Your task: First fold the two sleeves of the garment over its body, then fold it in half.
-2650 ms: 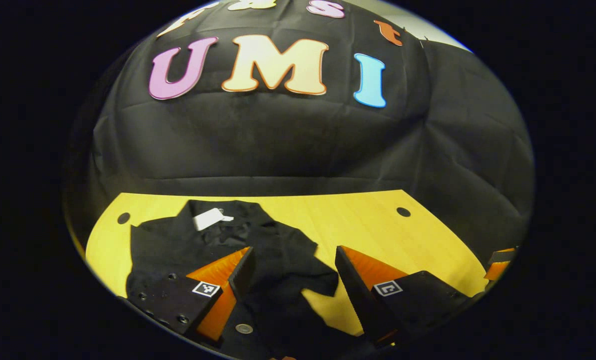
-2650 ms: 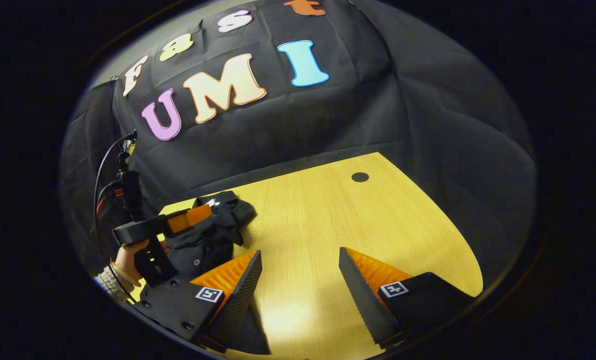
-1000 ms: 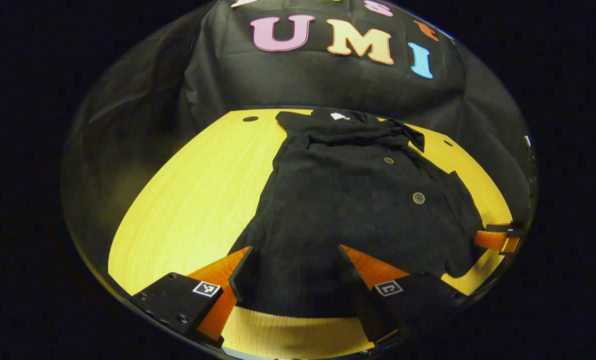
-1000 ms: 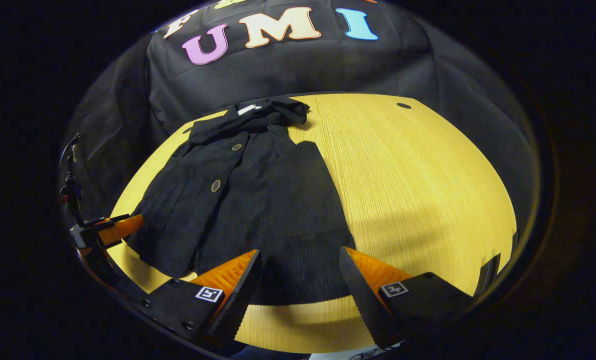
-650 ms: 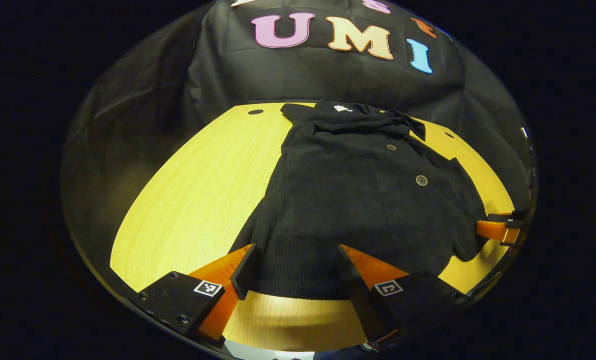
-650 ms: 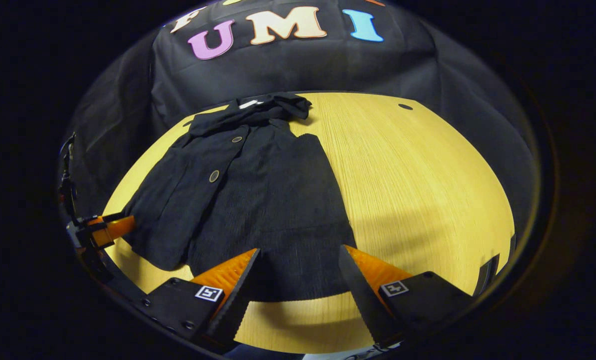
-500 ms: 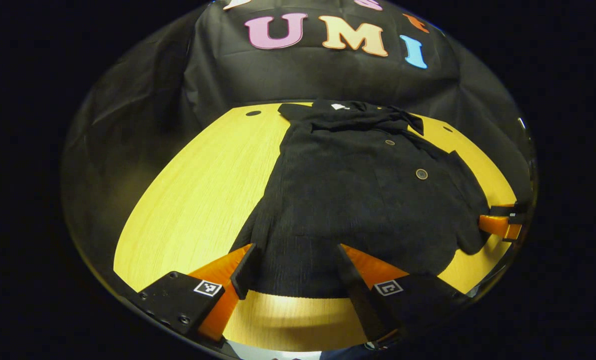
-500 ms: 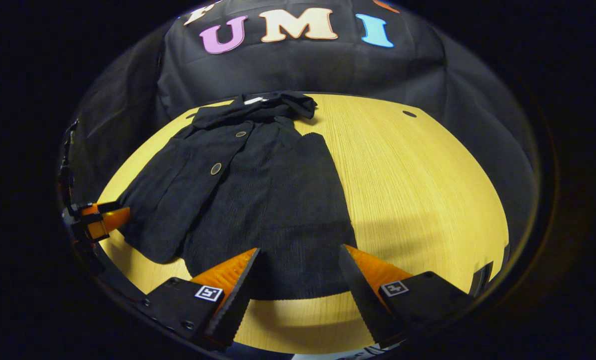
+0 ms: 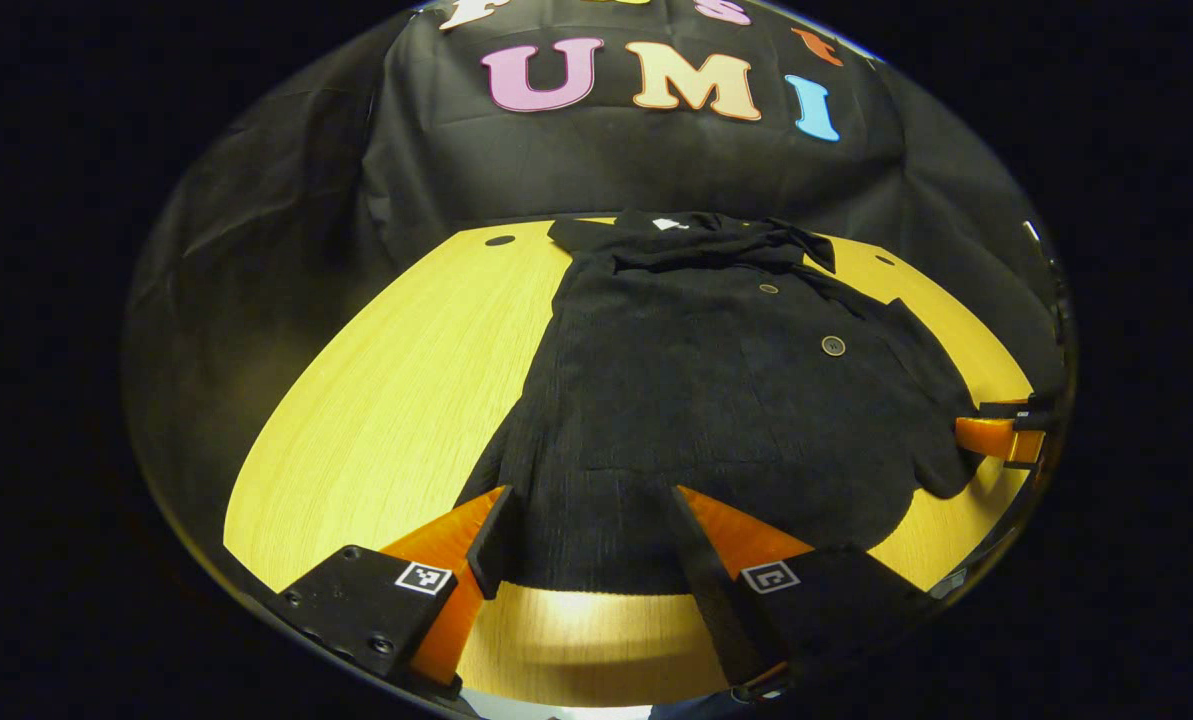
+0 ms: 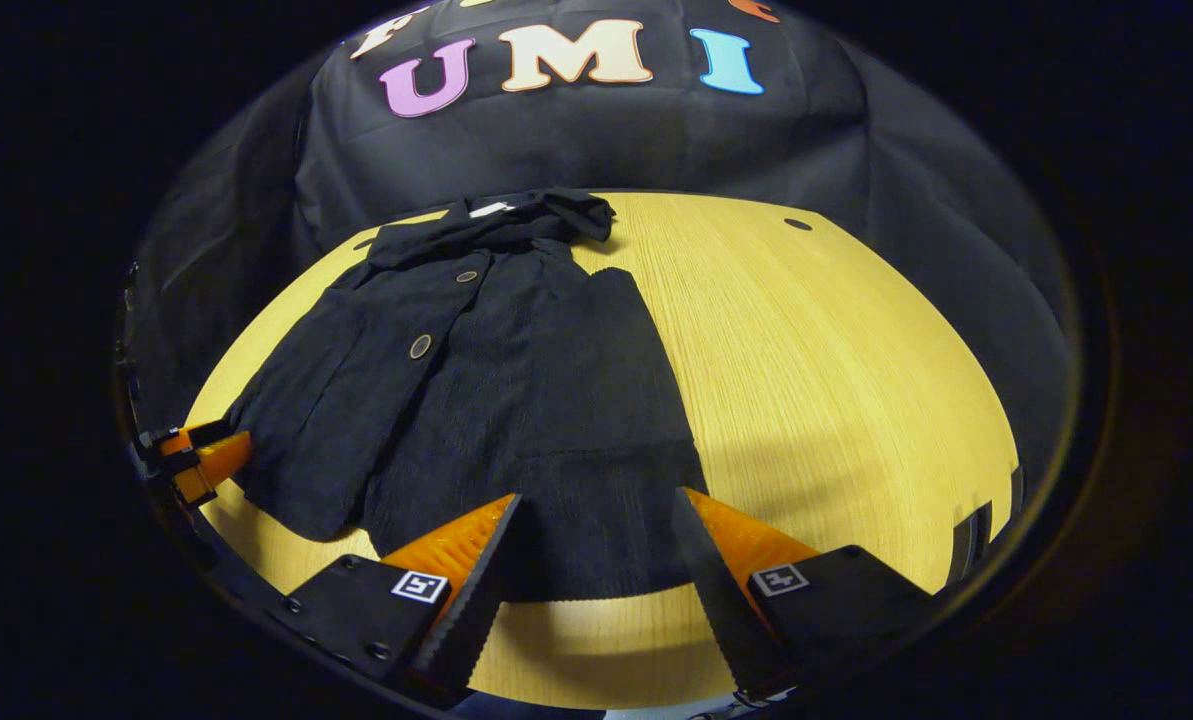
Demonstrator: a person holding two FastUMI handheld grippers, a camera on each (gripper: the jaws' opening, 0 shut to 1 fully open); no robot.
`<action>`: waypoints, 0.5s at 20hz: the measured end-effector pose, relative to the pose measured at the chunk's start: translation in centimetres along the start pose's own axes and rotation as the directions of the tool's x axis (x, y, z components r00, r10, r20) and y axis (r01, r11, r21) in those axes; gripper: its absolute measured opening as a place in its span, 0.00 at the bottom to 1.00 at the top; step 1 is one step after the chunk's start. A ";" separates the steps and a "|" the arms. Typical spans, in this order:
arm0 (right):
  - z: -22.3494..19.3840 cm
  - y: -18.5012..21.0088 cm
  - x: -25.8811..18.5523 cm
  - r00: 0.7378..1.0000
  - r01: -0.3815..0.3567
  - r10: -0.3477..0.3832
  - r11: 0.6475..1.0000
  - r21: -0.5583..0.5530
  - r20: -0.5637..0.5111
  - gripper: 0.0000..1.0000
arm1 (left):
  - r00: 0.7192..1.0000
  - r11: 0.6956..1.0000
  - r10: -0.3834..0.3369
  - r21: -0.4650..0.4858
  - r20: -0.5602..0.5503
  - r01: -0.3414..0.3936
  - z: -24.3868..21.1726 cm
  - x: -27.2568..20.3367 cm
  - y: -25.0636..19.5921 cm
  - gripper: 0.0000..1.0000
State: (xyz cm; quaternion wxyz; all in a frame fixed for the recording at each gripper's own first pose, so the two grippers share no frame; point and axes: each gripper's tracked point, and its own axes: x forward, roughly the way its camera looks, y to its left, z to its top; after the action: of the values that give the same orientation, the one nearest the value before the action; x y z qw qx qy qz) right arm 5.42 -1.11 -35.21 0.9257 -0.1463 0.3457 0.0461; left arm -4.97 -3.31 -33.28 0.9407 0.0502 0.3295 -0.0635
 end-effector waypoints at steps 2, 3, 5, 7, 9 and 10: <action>0.0 0.9 -0.1 1.000 -0.013 0.012 1.000 -0.016 -0.012 0.73 | 1.000 1.000 -0.009 -0.001 0.003 0.009 0.0 0.0 -0.1 0.80; 0.1 1.3 -0.3 1.000 -0.023 0.022 0.999 -0.026 -0.014 0.70 | 1.000 1.000 -0.012 -0.007 0.005 0.012 0.0 -0.1 -0.2 0.75; 0.2 2.1 -0.2 0.999 -0.045 0.044 0.999 -0.029 -0.025 0.54 | 1.000 1.000 -0.027 -0.007 -0.001 0.027 0.0 -0.1 -0.4 0.62; 0.1 2.3 -0.2 0.998 -0.047 0.046 0.999 -0.020 -0.036 0.35 | 0.999 0.998 -0.045 -0.036 0.005 0.045 0.1 -0.2 -0.8 0.42; 0.1 2.8 -0.1 0.996 -0.081 0.080 0.997 -0.010 -0.034 0.25 | 0.998 0.995 -0.053 -0.085 0.022 0.054 0.2 -0.2 -1.2 0.14; 0.2 3.0 -0.1 0.996 -0.089 0.089 0.996 -0.004 -0.026 0.17 | 0.998 0.994 -0.055 -0.098 0.024 0.057 0.1 -0.2 -1.3 0.09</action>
State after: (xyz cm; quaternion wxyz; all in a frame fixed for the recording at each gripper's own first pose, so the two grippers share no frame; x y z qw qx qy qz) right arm 4.94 1.78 -35.73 0.9178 -0.1338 0.3638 0.0863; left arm -5.27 -4.55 -33.11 0.9433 -0.0062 0.3234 -0.0741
